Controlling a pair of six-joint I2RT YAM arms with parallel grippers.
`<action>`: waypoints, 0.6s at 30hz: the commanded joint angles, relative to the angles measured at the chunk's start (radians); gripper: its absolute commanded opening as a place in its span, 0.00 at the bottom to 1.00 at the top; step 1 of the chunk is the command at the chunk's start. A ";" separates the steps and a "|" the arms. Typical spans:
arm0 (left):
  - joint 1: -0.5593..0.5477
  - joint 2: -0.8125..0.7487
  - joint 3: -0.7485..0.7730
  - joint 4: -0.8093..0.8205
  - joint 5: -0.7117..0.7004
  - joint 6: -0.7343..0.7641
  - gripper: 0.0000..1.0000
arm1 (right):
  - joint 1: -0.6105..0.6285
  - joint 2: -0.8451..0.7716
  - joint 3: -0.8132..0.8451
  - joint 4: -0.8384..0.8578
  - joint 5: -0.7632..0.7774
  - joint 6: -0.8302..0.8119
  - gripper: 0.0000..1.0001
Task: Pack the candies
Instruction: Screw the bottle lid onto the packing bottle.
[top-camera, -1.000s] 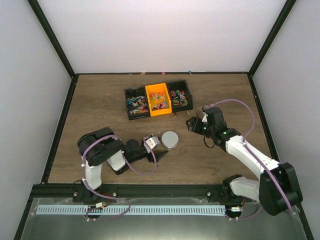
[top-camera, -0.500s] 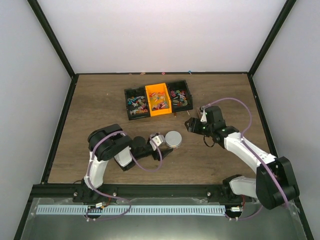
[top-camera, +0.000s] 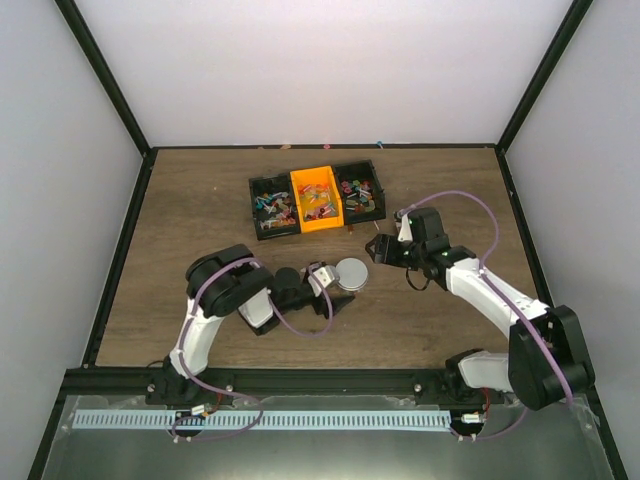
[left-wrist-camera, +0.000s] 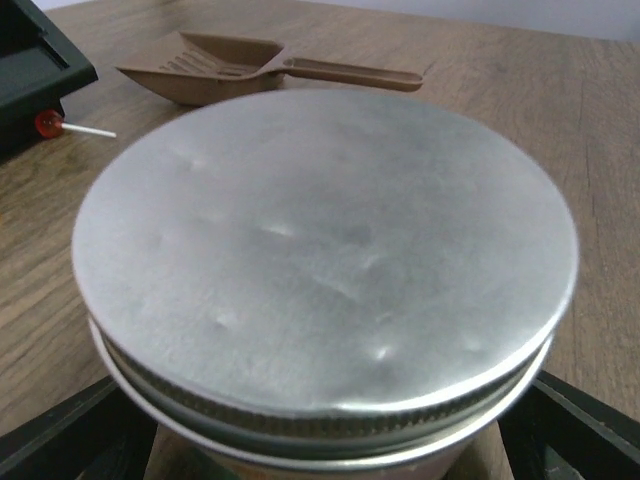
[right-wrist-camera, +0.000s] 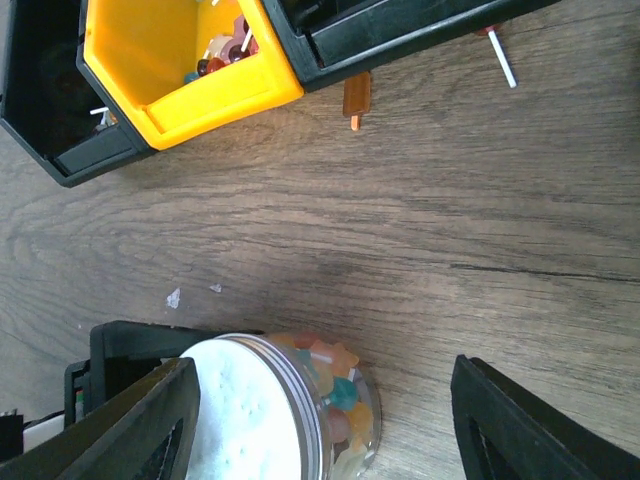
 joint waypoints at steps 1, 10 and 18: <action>-0.008 0.041 0.021 0.021 0.040 0.006 0.91 | -0.011 0.000 0.033 -0.015 -0.019 -0.021 0.71; -0.008 0.081 0.077 0.000 0.056 -0.002 0.92 | -0.018 -0.024 0.001 -0.029 -0.021 -0.025 0.71; -0.008 0.087 0.090 -0.007 0.057 -0.013 0.86 | -0.025 -0.007 -0.003 -0.020 -0.033 -0.034 0.71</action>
